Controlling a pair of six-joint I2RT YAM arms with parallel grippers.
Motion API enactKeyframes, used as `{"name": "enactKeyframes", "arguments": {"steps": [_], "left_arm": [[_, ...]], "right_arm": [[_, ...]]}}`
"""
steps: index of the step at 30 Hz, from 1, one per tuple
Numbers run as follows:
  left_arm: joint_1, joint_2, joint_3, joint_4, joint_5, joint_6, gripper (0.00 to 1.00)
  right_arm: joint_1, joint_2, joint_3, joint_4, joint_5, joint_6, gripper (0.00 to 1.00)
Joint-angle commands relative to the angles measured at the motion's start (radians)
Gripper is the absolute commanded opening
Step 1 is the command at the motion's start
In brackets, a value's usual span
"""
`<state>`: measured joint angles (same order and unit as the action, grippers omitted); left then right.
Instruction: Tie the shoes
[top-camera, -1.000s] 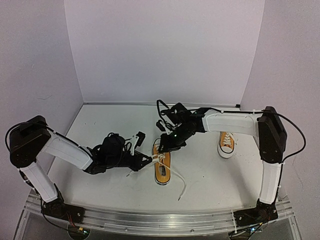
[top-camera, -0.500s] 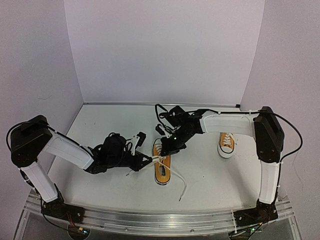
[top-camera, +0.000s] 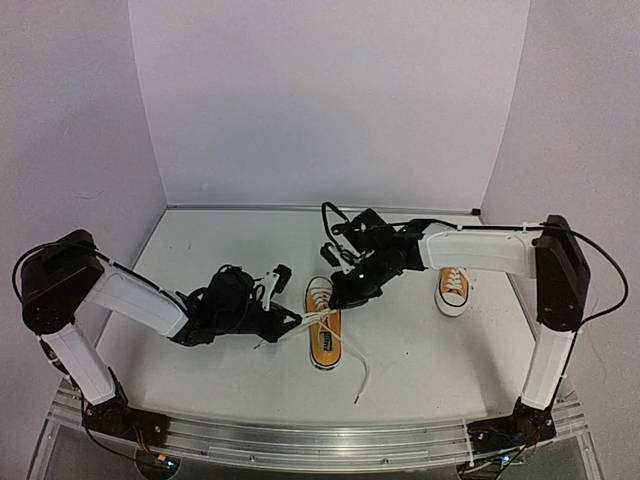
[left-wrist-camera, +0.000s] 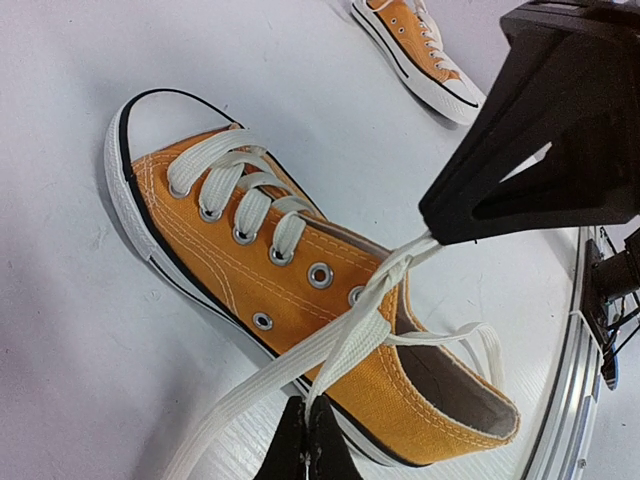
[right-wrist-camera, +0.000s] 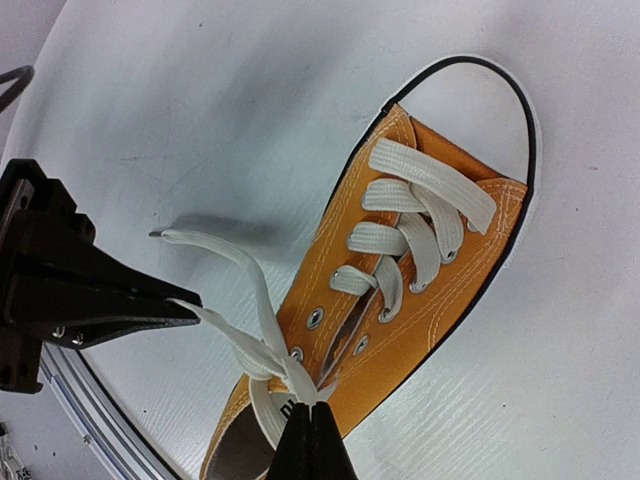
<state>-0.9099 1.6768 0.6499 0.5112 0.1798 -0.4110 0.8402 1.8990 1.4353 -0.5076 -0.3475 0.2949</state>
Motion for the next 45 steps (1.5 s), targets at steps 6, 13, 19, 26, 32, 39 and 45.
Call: {"name": "enactKeyframes", "arguments": {"steps": [6,13,19,26,32,39,45], "left_arm": [[0.007,0.003,0.067,-0.078,-0.051,0.03,0.0],[0.006,-0.058,0.069,-0.139,-0.038,0.186,0.1],[0.006,-0.174,0.065,-0.246,-0.108,0.311,0.3],[0.005,-0.272,0.048,-0.292,-0.101,0.48,0.32],[0.006,-0.3,0.054,-0.321,-0.115,0.472,0.32],[0.006,-0.319,0.045,-0.309,-0.12,0.443,0.32],[0.006,-0.31,0.05,-0.312,-0.106,0.439,0.33]], "right_arm": [[-0.005,-0.106,-0.122,0.146,0.017,0.07,0.0],[-0.007,-0.139,-0.194,0.248,-0.006,0.113,0.0],[-0.008,-0.148,-0.208,0.285,-0.012,0.121,0.0],[-0.007,-0.135,-0.219,0.328,-0.042,0.121,0.0],[-0.008,-0.117,-0.129,0.136,-0.073,0.032,0.06],[-0.008,-0.125,0.016,-0.138,0.026,-0.085,0.4],[-0.024,0.004,0.19,-0.231,0.006,-0.131,0.33]]}}
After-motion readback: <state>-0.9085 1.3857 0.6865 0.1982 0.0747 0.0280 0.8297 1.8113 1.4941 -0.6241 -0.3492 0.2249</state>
